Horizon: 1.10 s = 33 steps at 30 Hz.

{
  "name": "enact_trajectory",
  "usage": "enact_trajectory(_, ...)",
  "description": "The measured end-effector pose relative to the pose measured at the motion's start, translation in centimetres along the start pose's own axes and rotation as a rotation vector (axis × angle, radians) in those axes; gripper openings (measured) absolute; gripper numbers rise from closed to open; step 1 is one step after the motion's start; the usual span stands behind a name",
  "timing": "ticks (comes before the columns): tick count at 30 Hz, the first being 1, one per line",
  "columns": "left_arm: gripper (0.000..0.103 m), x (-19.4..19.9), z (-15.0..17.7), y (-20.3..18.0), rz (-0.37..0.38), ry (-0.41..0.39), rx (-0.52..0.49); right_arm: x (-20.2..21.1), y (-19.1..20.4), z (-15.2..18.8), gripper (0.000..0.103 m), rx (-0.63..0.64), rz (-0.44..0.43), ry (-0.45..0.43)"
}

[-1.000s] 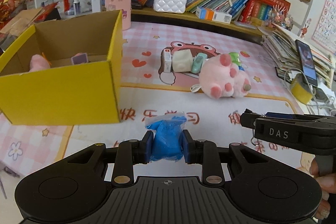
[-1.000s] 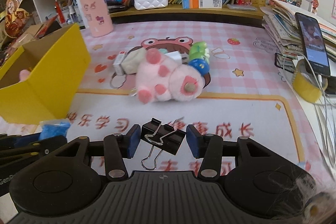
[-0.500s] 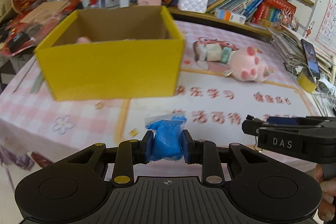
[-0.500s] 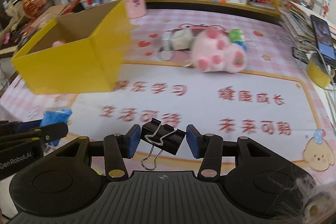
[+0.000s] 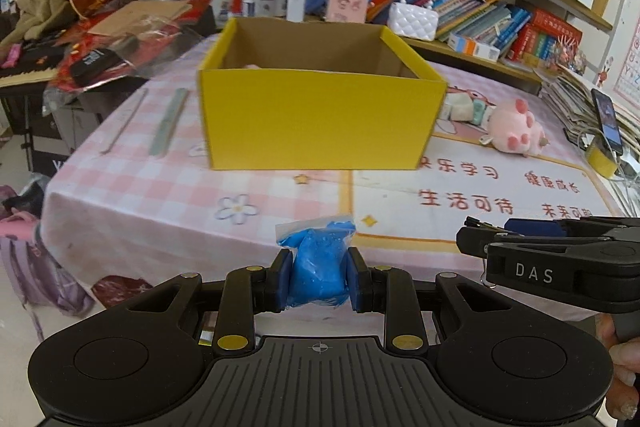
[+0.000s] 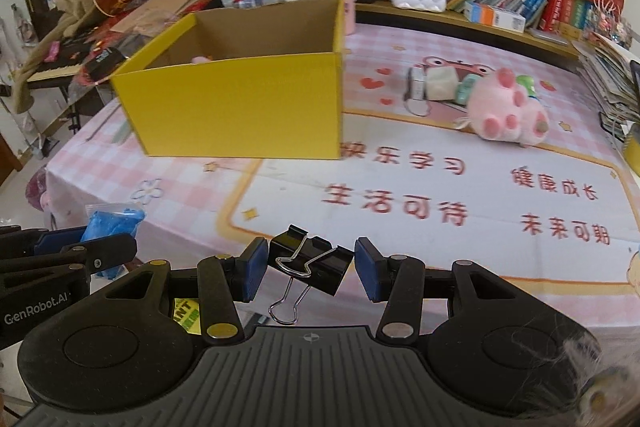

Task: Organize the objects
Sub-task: 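Carry the blue bag and binder clip into the yellow box and release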

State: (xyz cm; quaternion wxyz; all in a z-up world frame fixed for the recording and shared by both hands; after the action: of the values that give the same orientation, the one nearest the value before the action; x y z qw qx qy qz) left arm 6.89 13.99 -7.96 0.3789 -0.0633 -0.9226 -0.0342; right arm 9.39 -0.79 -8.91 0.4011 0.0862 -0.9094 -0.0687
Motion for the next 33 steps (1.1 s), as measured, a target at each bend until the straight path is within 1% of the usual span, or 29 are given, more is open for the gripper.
enact_trajectory(7,0.026,1.6,1.0,2.9,-0.013,-0.026,0.004,0.3,3.4,0.9,0.045,-0.001,-0.016,-0.003)
enact_trajectory(10,0.026,2.1,1.0,3.8,-0.021,-0.043,-0.001,0.4,4.7,0.9,0.045,0.003,-0.025,-0.010)
enact_trajectory(15,0.026,2.4,-0.4,4.8,-0.015,-0.083,0.017,0.7,6.3,0.6,0.045,0.028,-0.040,-0.029)
enact_trajectory(18,0.026,2.4,-1.9,5.0,-0.010,-0.115,0.006,0.6,6.6,-0.5,0.045,0.034,-0.036,-0.051)
enact_trajectory(20,0.026,2.2,-3.2,5.2,-0.011,-0.139,-0.006,0.5,6.5,-1.6,0.045,0.032,-0.034,-0.069)
enact_trajectory(24,0.026,1.5,-6.3,5.4,-0.015,-0.188,-0.017,-0.1,6.3,-5.0,0.045,0.018,-0.041,-0.119)
enact_trajectory(30,0.026,-0.7,-11.4,6.2,-0.054,-0.247,-0.023,-1.9,6.1,-11.4,0.045,0.045,-0.050,-0.209)
enact_trajectory(33,0.026,-2.5,-13.9,6.3,-0.073,-0.259,-0.054,-3.6,5.7,-15.0,0.045,0.059,-0.051,-0.246)
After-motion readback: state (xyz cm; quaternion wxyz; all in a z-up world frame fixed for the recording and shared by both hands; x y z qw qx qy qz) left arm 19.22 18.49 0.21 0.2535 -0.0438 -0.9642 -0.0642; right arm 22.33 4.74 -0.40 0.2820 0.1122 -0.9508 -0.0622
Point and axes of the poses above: each gripper's, at about its wrist camera, not at the fingertips, and x roughly against the way its jaws point, y to its left, z to its underside, the point moved 7 cm from there along -x, roughly the way its jaws point, and after that the axes turned 9 degrees about -x, right-handed, at the moved point
